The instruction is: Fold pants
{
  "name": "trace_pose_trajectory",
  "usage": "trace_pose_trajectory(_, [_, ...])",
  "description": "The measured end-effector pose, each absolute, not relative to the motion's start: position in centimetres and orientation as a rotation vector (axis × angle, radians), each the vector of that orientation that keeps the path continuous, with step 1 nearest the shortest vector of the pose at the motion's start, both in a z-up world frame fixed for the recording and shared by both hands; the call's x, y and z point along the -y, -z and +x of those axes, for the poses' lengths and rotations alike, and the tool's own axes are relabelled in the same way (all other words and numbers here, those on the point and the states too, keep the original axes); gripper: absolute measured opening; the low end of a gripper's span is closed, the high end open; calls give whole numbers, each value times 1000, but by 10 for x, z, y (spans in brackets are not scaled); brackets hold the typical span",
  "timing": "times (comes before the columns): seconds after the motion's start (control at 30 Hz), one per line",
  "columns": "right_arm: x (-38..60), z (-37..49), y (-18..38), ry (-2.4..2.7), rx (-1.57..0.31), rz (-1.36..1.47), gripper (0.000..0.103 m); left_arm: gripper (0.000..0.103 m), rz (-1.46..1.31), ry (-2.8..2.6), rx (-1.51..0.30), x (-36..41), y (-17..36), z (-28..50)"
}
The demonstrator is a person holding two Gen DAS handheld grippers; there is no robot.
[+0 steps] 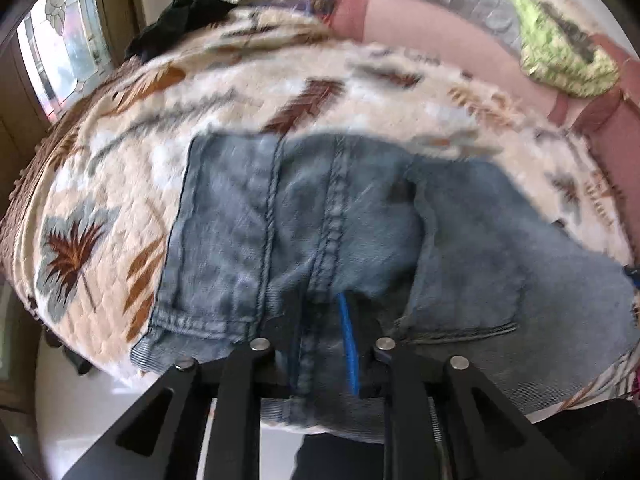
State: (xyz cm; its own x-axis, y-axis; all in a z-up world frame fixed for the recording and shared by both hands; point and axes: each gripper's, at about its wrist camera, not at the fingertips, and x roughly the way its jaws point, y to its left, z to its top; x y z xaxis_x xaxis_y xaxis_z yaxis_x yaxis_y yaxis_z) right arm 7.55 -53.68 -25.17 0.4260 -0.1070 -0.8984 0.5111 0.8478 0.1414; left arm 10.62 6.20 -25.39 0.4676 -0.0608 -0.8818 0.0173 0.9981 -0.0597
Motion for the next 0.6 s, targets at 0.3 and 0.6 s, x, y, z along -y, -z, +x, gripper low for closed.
trace_pose_trajectory(0.3, [459, 95, 172, 191, -913, 351, 36, 22, -74, 84, -995, -62, 229, 92])
trace_pose_trajectory(0.6, [280, 172, 241, -273, -1134, 338, 27, 39, 15, 248, -990, -6, 230, 74])
